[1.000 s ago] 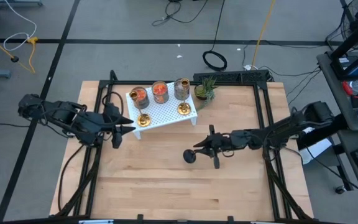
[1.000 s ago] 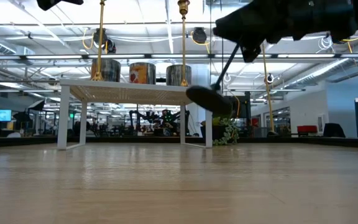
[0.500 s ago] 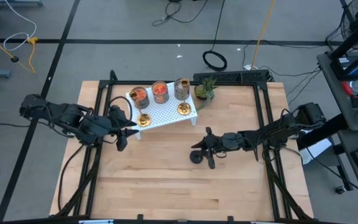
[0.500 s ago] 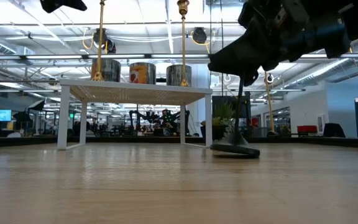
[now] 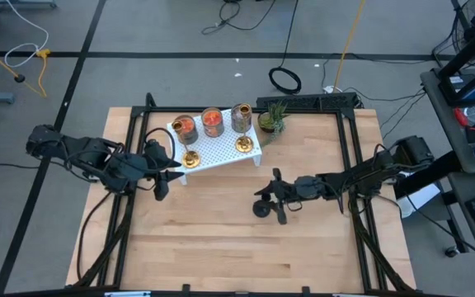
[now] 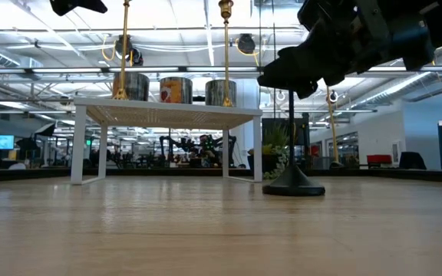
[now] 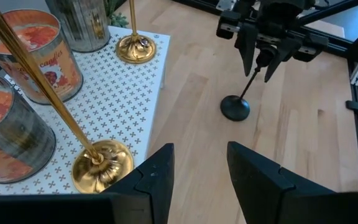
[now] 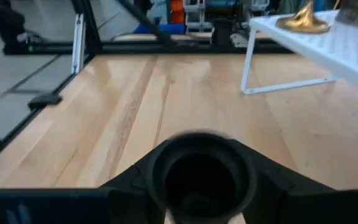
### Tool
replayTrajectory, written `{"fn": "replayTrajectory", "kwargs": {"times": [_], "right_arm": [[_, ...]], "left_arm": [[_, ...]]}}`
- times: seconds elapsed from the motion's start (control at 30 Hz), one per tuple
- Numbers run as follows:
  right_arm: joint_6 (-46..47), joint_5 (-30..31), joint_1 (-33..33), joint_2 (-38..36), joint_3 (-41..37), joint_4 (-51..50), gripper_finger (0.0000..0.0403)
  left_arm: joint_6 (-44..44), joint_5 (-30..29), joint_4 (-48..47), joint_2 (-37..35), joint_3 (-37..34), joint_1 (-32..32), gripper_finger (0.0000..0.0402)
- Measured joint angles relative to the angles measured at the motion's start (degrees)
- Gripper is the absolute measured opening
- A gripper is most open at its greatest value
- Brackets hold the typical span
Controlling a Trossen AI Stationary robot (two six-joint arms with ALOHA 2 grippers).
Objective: Pick & Place candle stick holders
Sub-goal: Put the black candle holder on the shelf
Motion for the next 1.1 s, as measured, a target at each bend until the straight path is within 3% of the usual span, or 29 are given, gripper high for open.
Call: {"fn": "replayTrajectory", "kwargs": {"times": [0.3,0.63,0.87,1.1], "right_arm": [[-0.25,-2.85,1.12,-0.18,-0.11,-4.39,0.0181],[-0.03,-2.47,0.94,-0.15,-0.13,-9.38,0.0167],[1.71,-2.46,-0.2,-0.15,-0.13,-11.06,0.0124],[3.73,-2.54,-1.63,-0.15,-0.13,-11.93,0.0035]], "left_arm": [[0.0,0.02,0.0,0.0,0.0,0.0,0.0152],[-0.04,0.07,0.0,0.0,0.0,0.0,0.0152],[-0.11,0.09,0.0,0.0,0.0,0.0,0.0152],[-0.28,0.11,0.0,0.0,0.0,0.0,0.0152]]}}
